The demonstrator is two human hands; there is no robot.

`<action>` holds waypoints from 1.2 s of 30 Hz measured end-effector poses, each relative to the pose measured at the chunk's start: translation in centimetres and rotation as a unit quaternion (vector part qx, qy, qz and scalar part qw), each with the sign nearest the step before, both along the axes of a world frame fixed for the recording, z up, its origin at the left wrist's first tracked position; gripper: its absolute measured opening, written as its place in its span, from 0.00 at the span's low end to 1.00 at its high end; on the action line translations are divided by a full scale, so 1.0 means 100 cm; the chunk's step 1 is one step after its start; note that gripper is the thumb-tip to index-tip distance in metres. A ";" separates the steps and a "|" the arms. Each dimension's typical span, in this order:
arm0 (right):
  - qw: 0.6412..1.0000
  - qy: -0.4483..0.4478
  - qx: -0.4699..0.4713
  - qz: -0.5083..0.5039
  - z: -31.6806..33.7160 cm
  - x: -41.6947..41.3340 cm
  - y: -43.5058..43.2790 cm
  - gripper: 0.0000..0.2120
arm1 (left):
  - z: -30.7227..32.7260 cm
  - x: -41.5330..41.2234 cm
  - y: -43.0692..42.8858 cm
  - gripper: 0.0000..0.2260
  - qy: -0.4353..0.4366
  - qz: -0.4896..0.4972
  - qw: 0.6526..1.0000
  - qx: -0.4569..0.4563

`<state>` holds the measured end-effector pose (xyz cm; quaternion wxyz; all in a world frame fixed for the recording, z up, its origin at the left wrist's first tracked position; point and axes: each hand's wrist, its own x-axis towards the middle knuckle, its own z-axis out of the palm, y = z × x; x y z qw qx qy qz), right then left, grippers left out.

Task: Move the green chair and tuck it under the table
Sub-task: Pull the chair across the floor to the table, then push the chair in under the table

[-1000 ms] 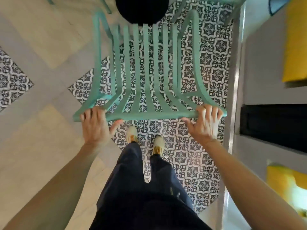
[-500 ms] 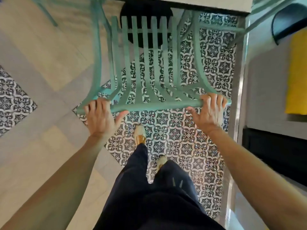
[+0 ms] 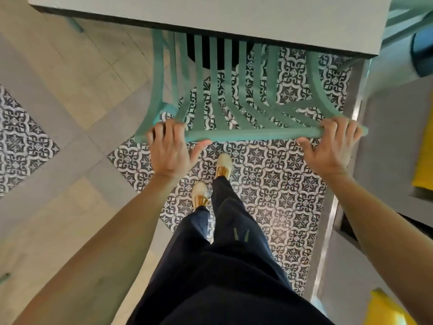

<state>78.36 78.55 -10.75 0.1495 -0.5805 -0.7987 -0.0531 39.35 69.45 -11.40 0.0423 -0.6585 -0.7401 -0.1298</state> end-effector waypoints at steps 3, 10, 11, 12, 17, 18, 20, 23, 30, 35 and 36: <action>1.000 0.001 -0.004 0.009 0.002 0.003 0.015 0.35 | 0.004 0.005 0.010 0.30 0.004 0.002 1.000 -0.013; 0.999 0.025 -0.042 0.001 0.006 0.000 0.016 0.34 | 0.014 0.005 0.012 0.32 -0.013 0.004 0.999 -0.030; 0.998 0.025 -0.054 -0.005 0.007 -0.002 0.016 0.35 | 0.016 0.004 0.012 0.32 -0.016 0.001 0.999 -0.036; 0.998 0.023 -0.062 -0.010 0.008 -0.003 0.016 0.36 | 0.018 0.003 0.013 0.32 -0.019 -0.001 0.999 -0.045; 0.997 0.010 -0.072 -0.028 0.010 -0.008 0.013 0.38 | 0.025 0.000 0.014 0.33 -0.025 -0.002 0.997 -0.070; 0.997 0.011 -0.074 -0.030 0.011 -0.010 0.012 0.38 | 0.026 -0.002 0.015 0.32 -0.023 -0.003 0.997 -0.069; 0.996 0.011 -0.077 -0.032 0.012 -0.016 0.008 0.38 | 0.028 -0.007 0.015 0.32 -0.021 -0.008 0.997 -0.069; 0.997 0.009 -0.070 -0.035 0.014 -0.026 0.003 0.38 | 0.026 -0.019 0.014 0.33 -0.021 -0.017 0.997 -0.066; 0.995 0.017 -0.078 -0.065 0.012 -0.061 -0.026 0.38 | 0.021 -0.059 0.006 0.33 -0.017 -0.040 0.997 -0.061; 0.993 0.020 -0.084 -0.078 0.013 -0.085 -0.043 0.37 | 0.021 -0.084 0.004 0.31 -0.013 -0.058 0.996 -0.064; 0.993 0.023 -0.083 -0.080 0.014 -0.089 -0.045 0.36 | 0.021 -0.088 0.004 0.31 -0.013 -0.060 0.996 -0.064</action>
